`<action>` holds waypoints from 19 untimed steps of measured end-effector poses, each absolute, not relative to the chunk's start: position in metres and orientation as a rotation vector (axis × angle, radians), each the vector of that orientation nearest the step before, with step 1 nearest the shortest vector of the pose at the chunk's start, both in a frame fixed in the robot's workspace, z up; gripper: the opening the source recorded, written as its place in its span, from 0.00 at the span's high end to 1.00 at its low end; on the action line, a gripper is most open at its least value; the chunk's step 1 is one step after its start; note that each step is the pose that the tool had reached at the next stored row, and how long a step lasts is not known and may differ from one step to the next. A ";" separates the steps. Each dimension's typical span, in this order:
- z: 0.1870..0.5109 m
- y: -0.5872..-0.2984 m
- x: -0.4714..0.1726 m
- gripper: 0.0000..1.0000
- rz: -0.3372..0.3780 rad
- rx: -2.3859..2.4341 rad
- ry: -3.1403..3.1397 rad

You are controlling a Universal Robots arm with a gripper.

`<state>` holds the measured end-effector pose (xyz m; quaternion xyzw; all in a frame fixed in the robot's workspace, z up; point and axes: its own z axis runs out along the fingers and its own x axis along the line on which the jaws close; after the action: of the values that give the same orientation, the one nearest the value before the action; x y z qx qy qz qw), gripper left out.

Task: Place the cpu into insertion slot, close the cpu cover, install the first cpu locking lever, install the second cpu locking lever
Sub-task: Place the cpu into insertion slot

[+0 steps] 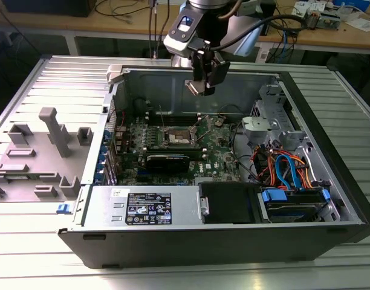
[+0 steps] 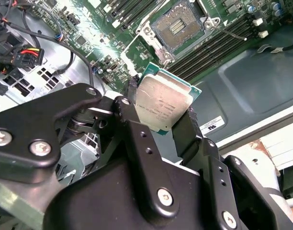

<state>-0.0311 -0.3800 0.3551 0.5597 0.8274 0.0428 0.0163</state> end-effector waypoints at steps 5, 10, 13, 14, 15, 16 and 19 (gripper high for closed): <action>0.355 -0.380 -0.035 0.46 0.133 1.742 2.572; 0.355 -0.380 -0.036 0.46 0.133 1.742 2.572; 0.355 -0.380 -0.036 0.46 0.133 1.743 2.571; 0.355 -0.380 -0.036 0.46 0.133 1.746 2.568; 0.354 -0.380 -0.036 0.46 0.133 1.750 2.566; 0.354 -0.380 -0.037 0.46 0.133 1.753 2.564; 0.354 -0.380 -0.038 0.46 0.132 1.764 2.556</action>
<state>-0.0382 -0.3800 0.3537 0.5675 0.8221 0.0425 0.0167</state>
